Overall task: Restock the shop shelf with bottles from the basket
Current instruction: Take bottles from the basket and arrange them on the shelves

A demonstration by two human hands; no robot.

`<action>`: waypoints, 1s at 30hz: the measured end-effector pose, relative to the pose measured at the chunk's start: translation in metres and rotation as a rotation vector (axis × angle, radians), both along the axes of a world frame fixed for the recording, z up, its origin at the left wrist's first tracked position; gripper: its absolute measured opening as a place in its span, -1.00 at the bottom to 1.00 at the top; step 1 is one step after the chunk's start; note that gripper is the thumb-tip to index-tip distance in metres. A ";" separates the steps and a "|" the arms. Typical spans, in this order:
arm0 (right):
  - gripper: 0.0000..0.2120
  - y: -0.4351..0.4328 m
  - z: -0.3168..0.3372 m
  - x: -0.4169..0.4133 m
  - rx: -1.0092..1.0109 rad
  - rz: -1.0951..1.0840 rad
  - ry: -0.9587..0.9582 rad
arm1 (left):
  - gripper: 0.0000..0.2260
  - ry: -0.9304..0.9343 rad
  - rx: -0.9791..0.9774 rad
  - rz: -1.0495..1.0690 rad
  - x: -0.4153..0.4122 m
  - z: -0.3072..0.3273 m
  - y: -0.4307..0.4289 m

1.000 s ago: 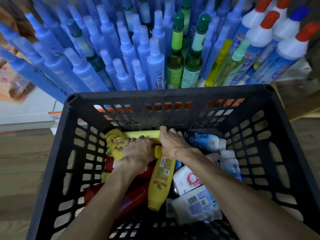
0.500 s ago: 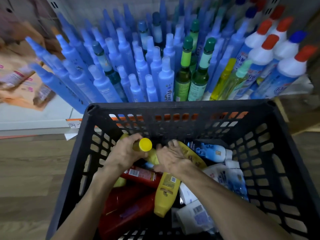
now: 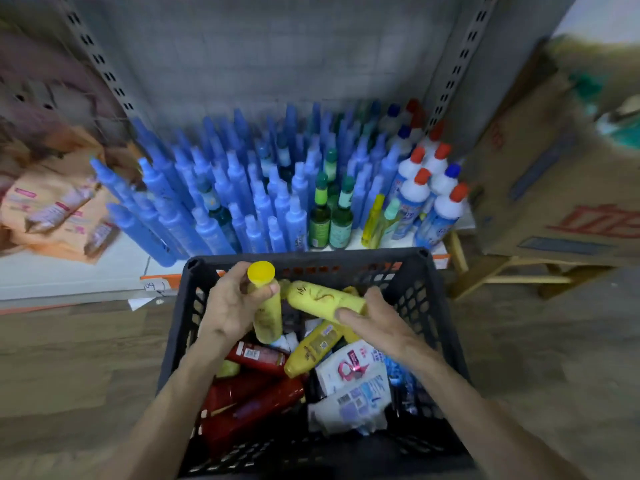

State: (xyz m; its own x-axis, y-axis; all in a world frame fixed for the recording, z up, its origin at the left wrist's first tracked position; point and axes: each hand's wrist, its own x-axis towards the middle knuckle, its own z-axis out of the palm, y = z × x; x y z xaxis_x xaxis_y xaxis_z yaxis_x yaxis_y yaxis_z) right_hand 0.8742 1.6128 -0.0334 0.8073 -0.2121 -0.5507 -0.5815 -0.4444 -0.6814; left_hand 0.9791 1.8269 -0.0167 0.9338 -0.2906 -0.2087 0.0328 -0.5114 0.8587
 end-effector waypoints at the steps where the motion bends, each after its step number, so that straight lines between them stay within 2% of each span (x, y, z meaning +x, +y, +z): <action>1: -0.56 -0.001 0.019 -0.011 0.069 -0.084 0.011 | -0.88 0.013 -0.008 -0.007 -0.006 0.024 -0.001; 4: -0.52 0.000 0.100 -0.040 0.295 -0.319 0.023 | -0.86 0.055 -0.024 -0.013 -0.018 0.106 -0.001; 8: -0.50 0.007 0.243 -0.065 0.832 -0.708 -0.068 | -0.81 0.087 -0.011 -0.007 -0.026 0.242 0.000; 10: -0.36 0.014 0.328 -0.071 0.983 -0.702 -0.089 | -0.66 0.110 -0.056 -0.019 -0.023 0.322 -0.001; 12: -0.11 0.020 0.411 -0.070 1.039 -0.572 -0.089 | -0.64 0.114 -0.092 -0.030 -0.017 0.398 -0.002; 14: 0.01 0.028 0.482 -0.068 1.129 -0.460 -0.073 | -0.69 0.067 -0.102 -0.074 -0.011 0.472 -0.006; 17: -0.06 0.045 0.587 -0.056 1.133 -0.414 -0.095 | -0.83 0.003 -0.120 -0.138 -0.002 0.587 -0.010; 21: -0.32 0.058 0.695 -0.037 1.050 -0.611 -0.228 | -0.78 -0.062 -0.122 -0.176 0.008 0.699 0.000; 25: -0.32 0.050 0.770 -0.036 0.958 -0.681 -0.427 | -0.78 -0.113 -0.141 -0.127 0.016 0.765 0.017; 28: -0.53 0.041 0.809 -0.026 0.939 -0.724 -0.520 | -0.79 -0.191 -0.135 -0.124 0.018 0.797 0.020; 30: -0.60 0.036 0.821 -0.021 0.818 -0.718 -0.550 | -0.81 -0.211 -0.130 -0.122 0.019 0.810 0.014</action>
